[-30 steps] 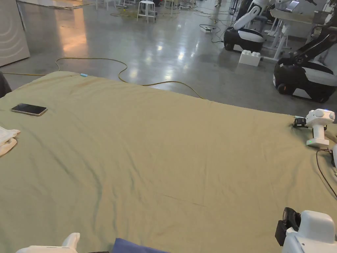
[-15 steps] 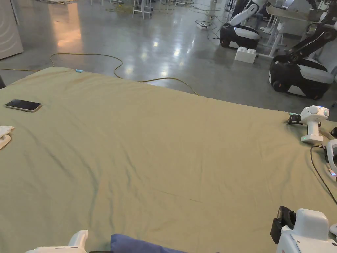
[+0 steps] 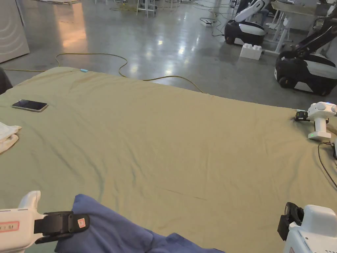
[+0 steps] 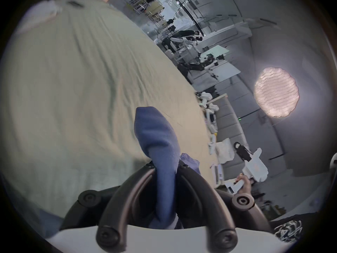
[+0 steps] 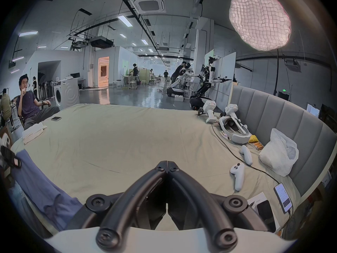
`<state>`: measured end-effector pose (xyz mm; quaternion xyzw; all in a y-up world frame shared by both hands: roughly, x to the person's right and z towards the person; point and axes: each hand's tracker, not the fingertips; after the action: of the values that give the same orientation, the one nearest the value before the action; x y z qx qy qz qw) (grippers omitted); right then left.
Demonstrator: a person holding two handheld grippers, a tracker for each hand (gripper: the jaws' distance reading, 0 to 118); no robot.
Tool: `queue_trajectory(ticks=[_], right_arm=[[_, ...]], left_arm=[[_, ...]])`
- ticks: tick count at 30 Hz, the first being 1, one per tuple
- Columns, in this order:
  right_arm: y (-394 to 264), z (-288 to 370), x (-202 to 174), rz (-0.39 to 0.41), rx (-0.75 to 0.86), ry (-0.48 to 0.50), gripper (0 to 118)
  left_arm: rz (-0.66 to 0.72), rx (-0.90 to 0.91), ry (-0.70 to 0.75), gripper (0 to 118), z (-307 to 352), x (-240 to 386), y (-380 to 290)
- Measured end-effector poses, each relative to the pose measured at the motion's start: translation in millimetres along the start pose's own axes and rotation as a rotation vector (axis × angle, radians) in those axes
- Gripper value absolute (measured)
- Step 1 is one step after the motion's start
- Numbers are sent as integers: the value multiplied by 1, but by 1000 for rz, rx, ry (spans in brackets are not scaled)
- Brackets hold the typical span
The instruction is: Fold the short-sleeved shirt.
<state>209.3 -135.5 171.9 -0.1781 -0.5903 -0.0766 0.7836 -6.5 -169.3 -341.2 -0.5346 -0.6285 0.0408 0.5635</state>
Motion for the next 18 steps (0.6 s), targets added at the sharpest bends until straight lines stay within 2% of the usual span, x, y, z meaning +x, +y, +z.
queue_trajectory(ticks=[5, 10, 15, 18], right_arm=[[0, 0, -5, -4, 3, 14, 0], [-1, 1, -7, -12, 5, 21, 0], [-5, 2, -3, -22, -1, 18, 0], [-7, 5, 0, -22, -3, 14, 0]], left_arm=[[-134, -44, 168, 16, 10, 63, 19], [-237, -126, 241, 16, -17, 118, 12], [-310, -210, 275, 16, -56, 149, -4], [-302, -249, 227, 16, -75, 167, -13]])
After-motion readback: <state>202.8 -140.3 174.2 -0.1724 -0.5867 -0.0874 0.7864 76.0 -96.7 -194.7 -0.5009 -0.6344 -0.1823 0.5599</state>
